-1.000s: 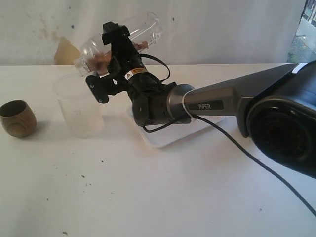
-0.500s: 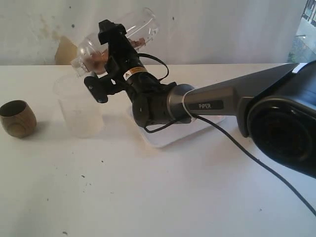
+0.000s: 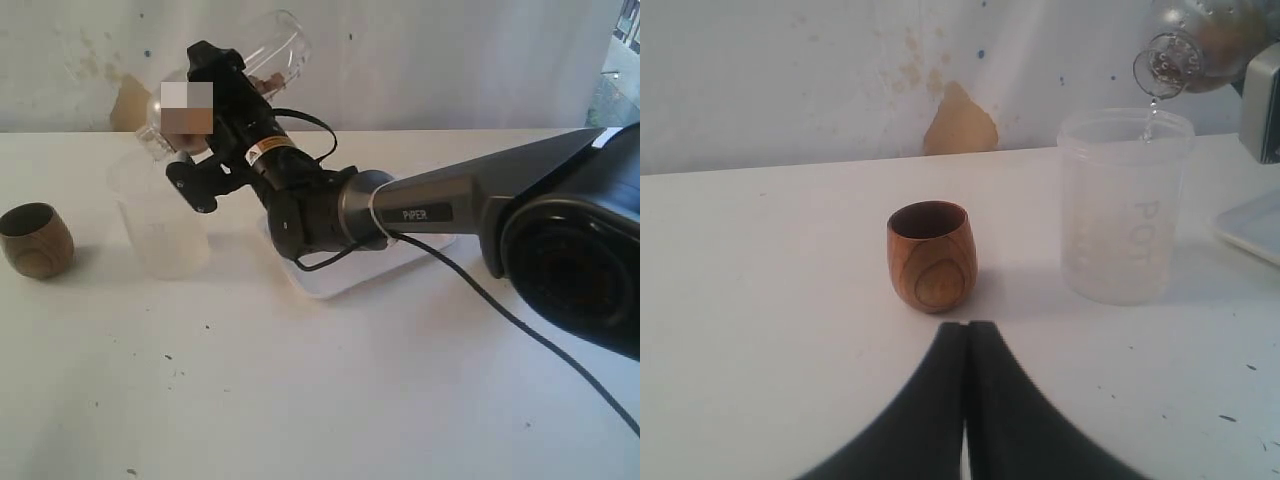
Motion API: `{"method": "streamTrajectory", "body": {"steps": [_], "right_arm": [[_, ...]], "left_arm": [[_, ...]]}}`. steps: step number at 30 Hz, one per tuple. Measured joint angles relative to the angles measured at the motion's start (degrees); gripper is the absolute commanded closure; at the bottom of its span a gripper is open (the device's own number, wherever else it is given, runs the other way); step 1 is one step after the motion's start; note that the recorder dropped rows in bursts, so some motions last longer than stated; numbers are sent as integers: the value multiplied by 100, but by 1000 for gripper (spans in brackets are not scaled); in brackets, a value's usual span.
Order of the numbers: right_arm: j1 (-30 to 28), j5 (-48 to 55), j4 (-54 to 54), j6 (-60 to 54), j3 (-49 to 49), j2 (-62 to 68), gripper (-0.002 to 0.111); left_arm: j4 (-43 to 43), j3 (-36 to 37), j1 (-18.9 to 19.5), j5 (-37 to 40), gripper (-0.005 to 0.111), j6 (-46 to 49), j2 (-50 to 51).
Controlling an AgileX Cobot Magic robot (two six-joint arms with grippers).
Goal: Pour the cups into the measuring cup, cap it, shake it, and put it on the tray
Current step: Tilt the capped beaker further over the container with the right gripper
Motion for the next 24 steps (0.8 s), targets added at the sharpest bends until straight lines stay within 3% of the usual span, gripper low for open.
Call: {"method": "streamTrajectory", "body": {"steps": [24], "right_arm": [[-258,24,-489,0,0,0,108]], "left_arm": [[0,0,0,0,106,0,0]]}}
